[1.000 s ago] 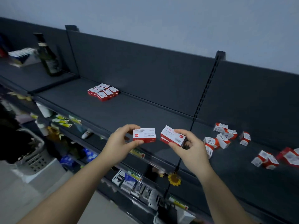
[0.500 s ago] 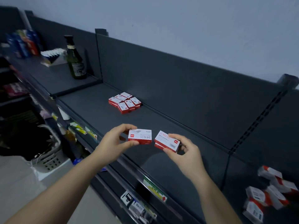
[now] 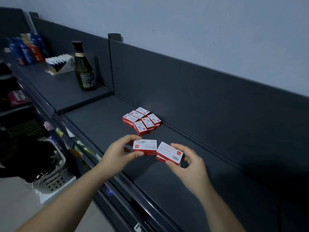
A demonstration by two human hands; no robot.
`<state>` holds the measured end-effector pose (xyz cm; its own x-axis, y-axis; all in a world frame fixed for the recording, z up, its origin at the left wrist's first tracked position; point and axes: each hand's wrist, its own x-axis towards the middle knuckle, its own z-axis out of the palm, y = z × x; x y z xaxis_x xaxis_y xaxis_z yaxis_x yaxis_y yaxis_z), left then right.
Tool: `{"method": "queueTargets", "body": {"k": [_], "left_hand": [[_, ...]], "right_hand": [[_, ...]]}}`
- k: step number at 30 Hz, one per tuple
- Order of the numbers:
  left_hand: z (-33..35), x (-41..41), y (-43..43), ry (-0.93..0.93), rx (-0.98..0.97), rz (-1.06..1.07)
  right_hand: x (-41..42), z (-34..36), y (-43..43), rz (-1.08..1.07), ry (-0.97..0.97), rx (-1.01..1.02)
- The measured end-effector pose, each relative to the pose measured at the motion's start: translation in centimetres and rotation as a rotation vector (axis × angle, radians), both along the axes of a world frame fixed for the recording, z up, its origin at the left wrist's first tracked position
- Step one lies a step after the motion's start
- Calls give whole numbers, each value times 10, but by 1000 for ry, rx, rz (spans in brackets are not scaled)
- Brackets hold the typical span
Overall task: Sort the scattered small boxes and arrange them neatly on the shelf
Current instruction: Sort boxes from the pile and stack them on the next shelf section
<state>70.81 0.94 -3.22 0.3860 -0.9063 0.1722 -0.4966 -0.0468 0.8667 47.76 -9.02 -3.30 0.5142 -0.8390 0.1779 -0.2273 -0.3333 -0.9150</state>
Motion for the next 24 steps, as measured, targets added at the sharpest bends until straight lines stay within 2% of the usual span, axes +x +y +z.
{"method": "queueTargets", "body": {"k": [9, 15, 24], "left_hand": [[-17, 93, -26, 16, 24, -256], [-33, 147, -25, 57, 60, -330], [-48, 177, -35, 62, 65, -409]], "right_hand": [[76, -18, 18, -304, -61, 58], [125, -31, 49, -408, -42, 65], [161, -38, 56, -461, 79, 56]]}}
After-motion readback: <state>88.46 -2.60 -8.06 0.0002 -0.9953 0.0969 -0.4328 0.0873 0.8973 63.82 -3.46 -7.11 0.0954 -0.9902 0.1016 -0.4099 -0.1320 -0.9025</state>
